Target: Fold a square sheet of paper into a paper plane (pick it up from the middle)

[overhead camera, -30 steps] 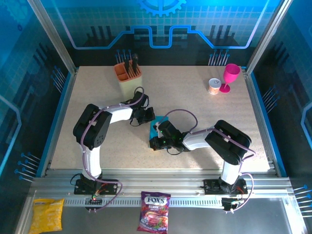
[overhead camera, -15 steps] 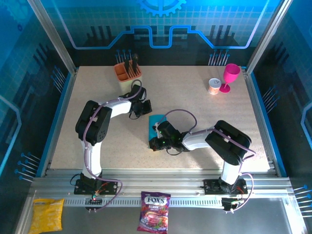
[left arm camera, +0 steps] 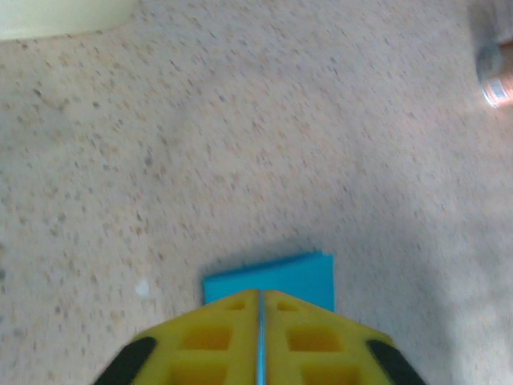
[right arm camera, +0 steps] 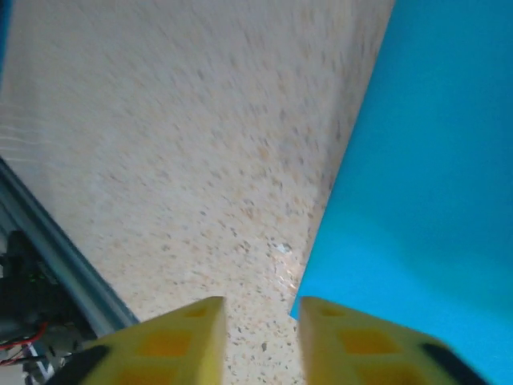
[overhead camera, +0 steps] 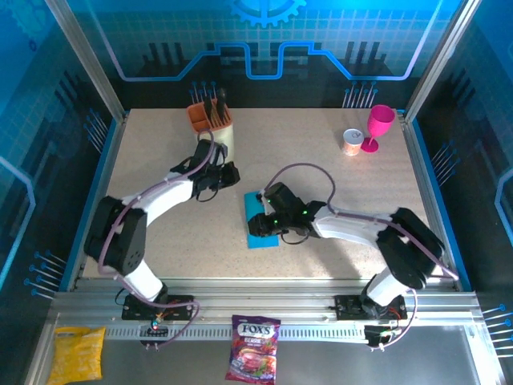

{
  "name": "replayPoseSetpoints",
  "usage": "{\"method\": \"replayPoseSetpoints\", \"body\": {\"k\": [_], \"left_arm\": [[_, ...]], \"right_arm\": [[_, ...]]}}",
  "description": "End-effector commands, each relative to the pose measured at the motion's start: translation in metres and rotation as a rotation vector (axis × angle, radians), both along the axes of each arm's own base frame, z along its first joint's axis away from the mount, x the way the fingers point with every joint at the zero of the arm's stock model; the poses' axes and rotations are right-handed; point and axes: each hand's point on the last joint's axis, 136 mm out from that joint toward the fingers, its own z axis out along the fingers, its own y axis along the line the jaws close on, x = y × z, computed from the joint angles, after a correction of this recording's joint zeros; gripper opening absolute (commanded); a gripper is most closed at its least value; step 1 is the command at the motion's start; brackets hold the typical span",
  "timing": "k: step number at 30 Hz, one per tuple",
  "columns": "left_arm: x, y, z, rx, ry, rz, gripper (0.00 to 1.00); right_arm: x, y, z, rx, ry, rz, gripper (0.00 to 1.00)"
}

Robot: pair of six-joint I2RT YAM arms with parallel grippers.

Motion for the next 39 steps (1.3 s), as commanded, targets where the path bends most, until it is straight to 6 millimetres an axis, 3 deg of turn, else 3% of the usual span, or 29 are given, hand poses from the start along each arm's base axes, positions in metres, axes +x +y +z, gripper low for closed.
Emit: {"method": "replayPoseSetpoints", "body": {"k": [1, 3, 7, 12, 27, 39], "left_arm": [[-0.035, -0.012, -0.01, 0.036, 0.017, -0.078, 0.19], [-0.053, -0.022, -0.01, 0.033, 0.011, -0.118, 0.23], [-0.075, -0.039, -0.016, 0.059, -0.003, -0.178, 0.27], [-0.073, -0.046, -0.026, 0.075, -0.001, -0.196, 0.29], [-0.048, -0.064, -0.054, 0.123, 0.024, -0.255, 0.3], [-0.037, -0.049, -0.08, 0.142, 0.057, -0.222, 0.29]], "right_arm": [[0.003, -0.03, 0.011, -0.057, 0.008, -0.075, 0.38], [0.005, -0.048, 0.012, -0.101, 0.0, -0.126, 0.46], [0.005, -0.082, 0.002, -0.209, -0.008, -0.198, 0.5], [0.003, -0.097, -0.009, -0.15, 0.016, -0.252, 0.58], [-0.006, -0.085, -0.042, -0.048, 0.146, -0.252, 0.6], [-0.01, -0.081, -0.05, -0.027, 0.175, -0.242, 0.58]]}}
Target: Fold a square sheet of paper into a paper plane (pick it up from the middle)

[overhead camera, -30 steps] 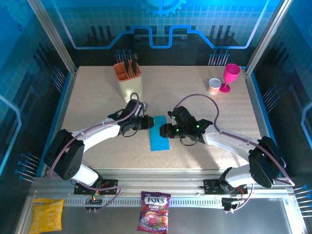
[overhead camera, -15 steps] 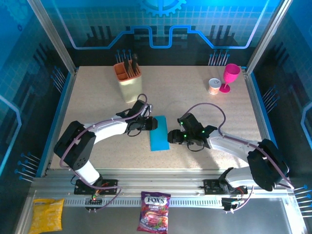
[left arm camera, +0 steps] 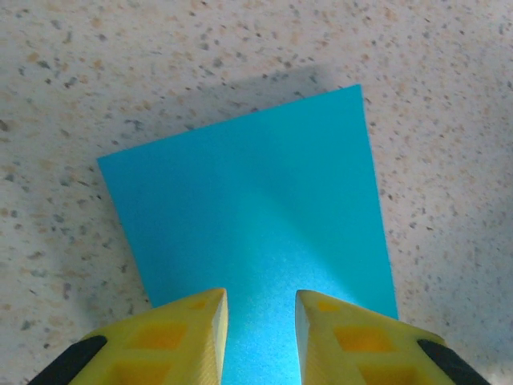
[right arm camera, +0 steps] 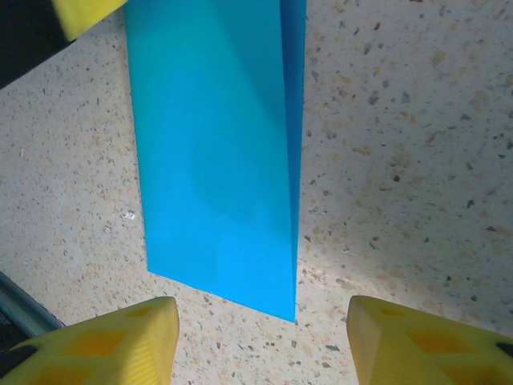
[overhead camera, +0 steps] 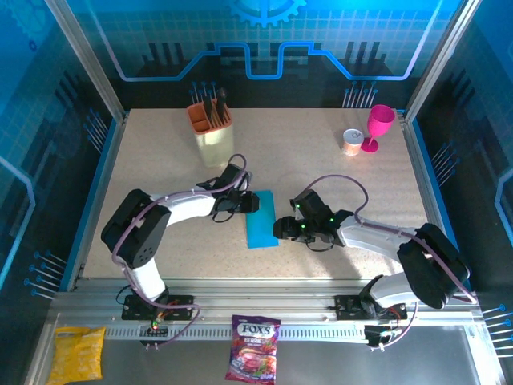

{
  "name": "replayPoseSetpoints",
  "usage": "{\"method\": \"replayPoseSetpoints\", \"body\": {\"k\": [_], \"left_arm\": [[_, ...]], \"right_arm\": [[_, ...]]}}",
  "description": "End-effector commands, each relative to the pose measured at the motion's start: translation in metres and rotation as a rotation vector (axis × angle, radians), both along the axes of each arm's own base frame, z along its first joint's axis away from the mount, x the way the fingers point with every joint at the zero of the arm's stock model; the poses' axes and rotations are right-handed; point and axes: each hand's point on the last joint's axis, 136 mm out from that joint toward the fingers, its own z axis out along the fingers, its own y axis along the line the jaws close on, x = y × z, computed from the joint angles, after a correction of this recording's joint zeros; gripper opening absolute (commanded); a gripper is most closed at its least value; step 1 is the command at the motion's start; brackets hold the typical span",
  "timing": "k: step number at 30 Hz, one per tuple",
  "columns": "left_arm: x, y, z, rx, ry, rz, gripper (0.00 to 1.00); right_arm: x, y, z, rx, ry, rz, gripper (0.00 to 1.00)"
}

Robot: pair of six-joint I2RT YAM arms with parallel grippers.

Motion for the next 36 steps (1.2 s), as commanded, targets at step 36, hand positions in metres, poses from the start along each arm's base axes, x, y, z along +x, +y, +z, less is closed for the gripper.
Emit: {"method": "replayPoseSetpoints", "body": {"k": [36], "left_arm": [[0.002, 0.005, -0.033, 0.012, 0.034, -0.007, 0.28]], "right_arm": [[0.002, 0.028, -0.016, 0.05, 0.052, 0.035, 0.5]]}}
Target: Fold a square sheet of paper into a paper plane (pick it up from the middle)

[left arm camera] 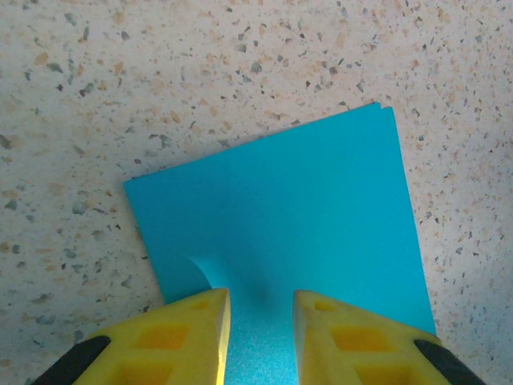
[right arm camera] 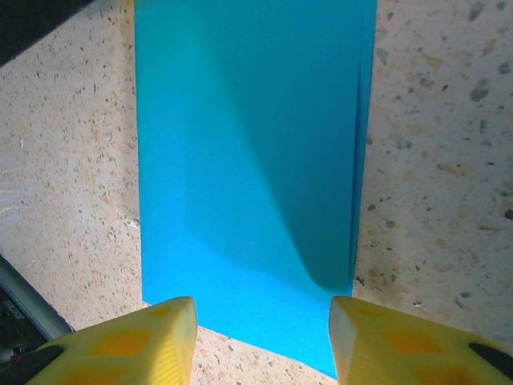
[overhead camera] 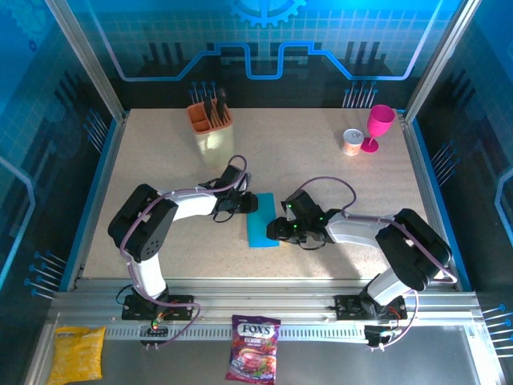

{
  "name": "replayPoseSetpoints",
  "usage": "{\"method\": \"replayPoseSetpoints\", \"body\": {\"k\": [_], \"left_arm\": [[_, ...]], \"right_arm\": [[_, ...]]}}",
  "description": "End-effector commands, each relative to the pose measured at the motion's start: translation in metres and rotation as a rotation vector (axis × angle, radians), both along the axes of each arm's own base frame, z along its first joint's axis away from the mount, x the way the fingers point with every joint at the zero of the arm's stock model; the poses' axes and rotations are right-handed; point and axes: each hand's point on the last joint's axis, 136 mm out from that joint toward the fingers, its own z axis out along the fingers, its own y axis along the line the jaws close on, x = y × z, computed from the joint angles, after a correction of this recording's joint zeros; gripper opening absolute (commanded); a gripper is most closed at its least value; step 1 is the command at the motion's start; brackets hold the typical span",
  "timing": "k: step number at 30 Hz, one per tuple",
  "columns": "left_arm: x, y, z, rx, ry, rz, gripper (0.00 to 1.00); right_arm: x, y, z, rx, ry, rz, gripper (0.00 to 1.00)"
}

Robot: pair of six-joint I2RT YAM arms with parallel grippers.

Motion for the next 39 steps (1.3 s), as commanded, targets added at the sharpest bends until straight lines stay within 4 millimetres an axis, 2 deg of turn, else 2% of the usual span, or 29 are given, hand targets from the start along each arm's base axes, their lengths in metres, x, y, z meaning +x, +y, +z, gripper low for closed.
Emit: {"method": "replayPoseSetpoints", "body": {"k": [1, 7, 14, 18, 22, 30, 39], "left_arm": [[-0.005, 0.004, -0.015, 0.014, 0.026, -0.014, 0.28], [-0.006, 0.003, -0.009, -0.01, 0.022, -0.012, 0.27], [-0.009, -0.01, 0.033, -0.125, -0.015, -0.014, 0.28], [-0.017, -0.011, 0.043, -0.176, -0.012, -0.003, 0.28], [-0.025, -0.01, 0.041, -0.195, -0.003, 0.008, 0.28], [-0.025, -0.012, 0.02, -0.192, 0.033, 0.016, 0.28], [-0.028, -0.004, -0.007, -0.126, 0.062, 0.024, 0.28]], "right_arm": [[0.0, 0.0, 0.004, -0.003, -0.011, -0.011, 0.51], [-0.005, -0.009, 0.001, -0.024, -0.006, -0.028, 0.54], [-0.008, -0.015, 0.003, -0.022, -0.015, -0.05, 0.53], [-0.008, -0.016, 0.004, -0.021, -0.019, -0.058, 0.53], [-0.008, -0.016, 0.003, -0.018, -0.015, -0.056, 0.53], [-0.008, -0.014, -0.001, -0.019, -0.007, -0.052, 0.53], [-0.007, -0.008, -0.002, -0.004, 0.002, -0.033, 0.55]]}}
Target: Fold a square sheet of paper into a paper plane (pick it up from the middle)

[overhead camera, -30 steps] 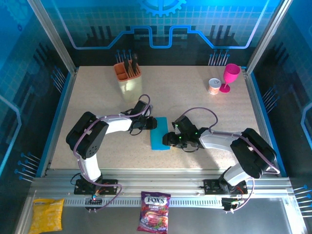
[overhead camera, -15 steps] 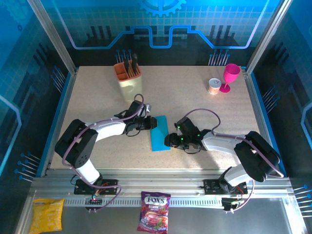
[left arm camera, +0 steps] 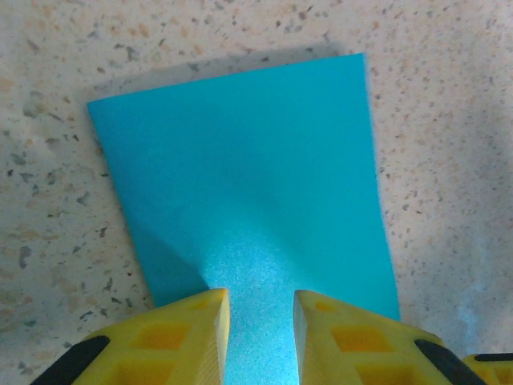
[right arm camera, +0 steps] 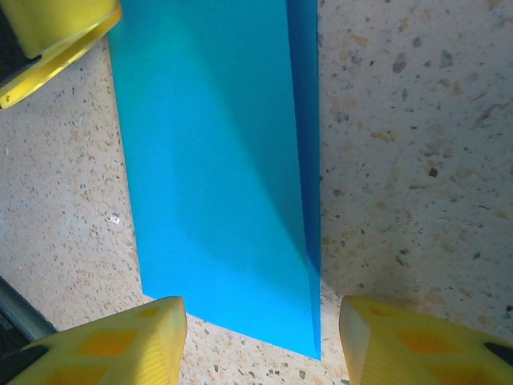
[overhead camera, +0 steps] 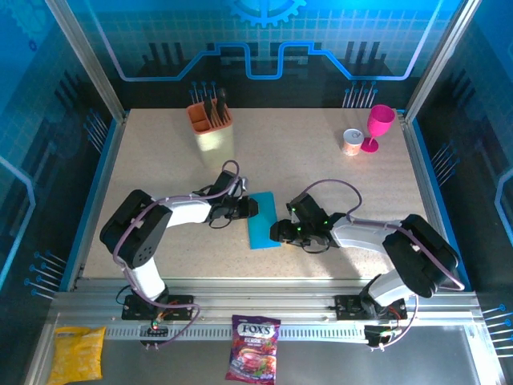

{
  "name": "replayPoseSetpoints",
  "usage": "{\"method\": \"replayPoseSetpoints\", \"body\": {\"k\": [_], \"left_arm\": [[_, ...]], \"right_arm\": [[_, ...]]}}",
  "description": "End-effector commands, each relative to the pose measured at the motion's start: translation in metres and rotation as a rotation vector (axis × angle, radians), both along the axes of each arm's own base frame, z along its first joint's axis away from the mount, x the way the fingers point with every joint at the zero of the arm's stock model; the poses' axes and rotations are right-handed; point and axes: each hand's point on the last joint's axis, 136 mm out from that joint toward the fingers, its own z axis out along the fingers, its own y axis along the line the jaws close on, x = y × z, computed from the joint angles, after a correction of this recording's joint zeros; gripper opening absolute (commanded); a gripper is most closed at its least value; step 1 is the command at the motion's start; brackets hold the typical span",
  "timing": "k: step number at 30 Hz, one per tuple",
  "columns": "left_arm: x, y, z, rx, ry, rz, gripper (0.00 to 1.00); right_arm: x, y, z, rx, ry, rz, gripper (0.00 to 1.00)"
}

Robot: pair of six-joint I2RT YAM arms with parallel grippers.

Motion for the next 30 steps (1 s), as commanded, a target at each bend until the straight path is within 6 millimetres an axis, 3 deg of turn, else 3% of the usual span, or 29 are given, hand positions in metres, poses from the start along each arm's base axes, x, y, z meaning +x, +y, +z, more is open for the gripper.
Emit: {"method": "replayPoseSetpoints", "body": {"k": [1, 21, 30], "left_arm": [[-0.005, 0.003, -0.014, 0.025, 0.014, -0.007, 0.28], [-0.008, 0.006, -0.02, 0.041, 0.02, -0.01, 0.28], [-0.008, 0.005, -0.019, 0.034, 0.019, -0.015, 0.28]], "right_arm": [[-0.001, 0.007, 0.001, 0.02, 0.006, 0.019, 0.55], [0.009, 0.02, 0.016, 0.052, -0.021, 0.054, 0.49], [0.025, 0.027, 0.016, 0.112, -0.008, 0.044, 0.48]]}}
